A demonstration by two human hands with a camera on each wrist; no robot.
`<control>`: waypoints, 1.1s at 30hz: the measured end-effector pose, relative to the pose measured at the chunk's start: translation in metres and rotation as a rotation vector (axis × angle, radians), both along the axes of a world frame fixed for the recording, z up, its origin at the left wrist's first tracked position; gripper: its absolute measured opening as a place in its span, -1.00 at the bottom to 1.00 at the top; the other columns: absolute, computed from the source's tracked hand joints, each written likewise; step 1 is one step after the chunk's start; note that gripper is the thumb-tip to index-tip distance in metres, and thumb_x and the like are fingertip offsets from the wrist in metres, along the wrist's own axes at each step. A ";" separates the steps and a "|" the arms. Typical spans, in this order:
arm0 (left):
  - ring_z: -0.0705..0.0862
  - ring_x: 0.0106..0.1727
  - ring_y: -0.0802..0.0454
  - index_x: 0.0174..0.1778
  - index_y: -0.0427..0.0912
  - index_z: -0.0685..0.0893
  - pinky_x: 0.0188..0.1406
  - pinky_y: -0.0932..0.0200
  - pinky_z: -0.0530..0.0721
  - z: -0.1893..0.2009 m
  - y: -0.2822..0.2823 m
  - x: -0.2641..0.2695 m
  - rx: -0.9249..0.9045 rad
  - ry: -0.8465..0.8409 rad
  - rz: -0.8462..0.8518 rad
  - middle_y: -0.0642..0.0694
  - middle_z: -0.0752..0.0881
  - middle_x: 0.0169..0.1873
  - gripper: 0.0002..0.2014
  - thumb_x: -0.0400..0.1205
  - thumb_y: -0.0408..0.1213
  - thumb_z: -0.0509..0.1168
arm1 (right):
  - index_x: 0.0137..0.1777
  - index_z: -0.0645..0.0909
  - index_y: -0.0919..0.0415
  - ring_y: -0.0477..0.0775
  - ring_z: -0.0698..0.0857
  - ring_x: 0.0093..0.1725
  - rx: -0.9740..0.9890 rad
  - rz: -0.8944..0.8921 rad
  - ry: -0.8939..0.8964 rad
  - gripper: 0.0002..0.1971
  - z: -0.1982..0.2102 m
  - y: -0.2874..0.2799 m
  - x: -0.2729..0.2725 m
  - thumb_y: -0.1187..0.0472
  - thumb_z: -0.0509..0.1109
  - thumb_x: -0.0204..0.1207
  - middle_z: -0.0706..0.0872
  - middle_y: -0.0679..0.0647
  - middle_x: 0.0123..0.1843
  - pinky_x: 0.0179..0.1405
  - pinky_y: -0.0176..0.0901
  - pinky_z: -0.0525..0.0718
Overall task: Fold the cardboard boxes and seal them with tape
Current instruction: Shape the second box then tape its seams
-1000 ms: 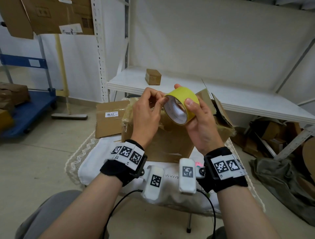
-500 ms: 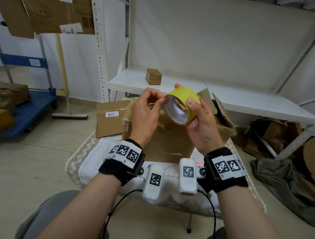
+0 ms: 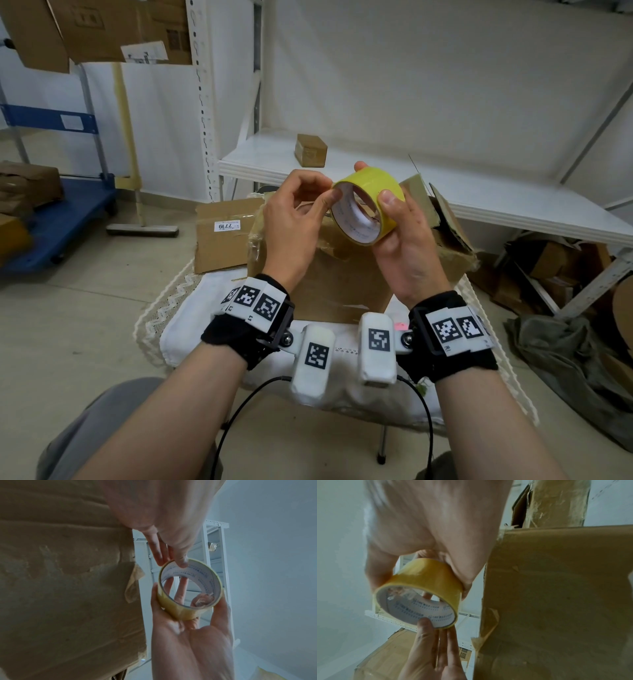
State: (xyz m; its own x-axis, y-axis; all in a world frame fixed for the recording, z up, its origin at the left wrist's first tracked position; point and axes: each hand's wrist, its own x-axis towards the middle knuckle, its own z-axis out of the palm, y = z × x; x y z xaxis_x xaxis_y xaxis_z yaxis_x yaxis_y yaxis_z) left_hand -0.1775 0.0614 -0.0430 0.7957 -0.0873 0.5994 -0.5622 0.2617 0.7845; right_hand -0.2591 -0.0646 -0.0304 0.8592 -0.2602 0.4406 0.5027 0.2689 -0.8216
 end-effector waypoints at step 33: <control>0.61 -0.17 0.10 -0.08 -0.22 0.58 -0.15 0.21 0.61 -0.006 -0.003 0.001 0.146 -0.172 0.163 0.01 0.64 -0.22 -0.92 0.64 -0.40 0.38 | 0.56 0.47 0.42 0.42 0.41 0.63 0.020 -0.071 0.097 -0.51 -0.004 0.002 0.004 0.22 0.29 0.68 0.47 0.38 0.63 0.67 0.34 0.33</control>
State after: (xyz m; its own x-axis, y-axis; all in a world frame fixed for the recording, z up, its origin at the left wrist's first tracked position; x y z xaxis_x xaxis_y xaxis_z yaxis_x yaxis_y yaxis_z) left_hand -0.1766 0.0584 -0.0487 0.6943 -0.0621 0.7170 -0.7155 0.0479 0.6970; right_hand -0.2550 -0.0623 -0.0349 0.8763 -0.3304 0.3505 0.4399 0.2524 -0.8618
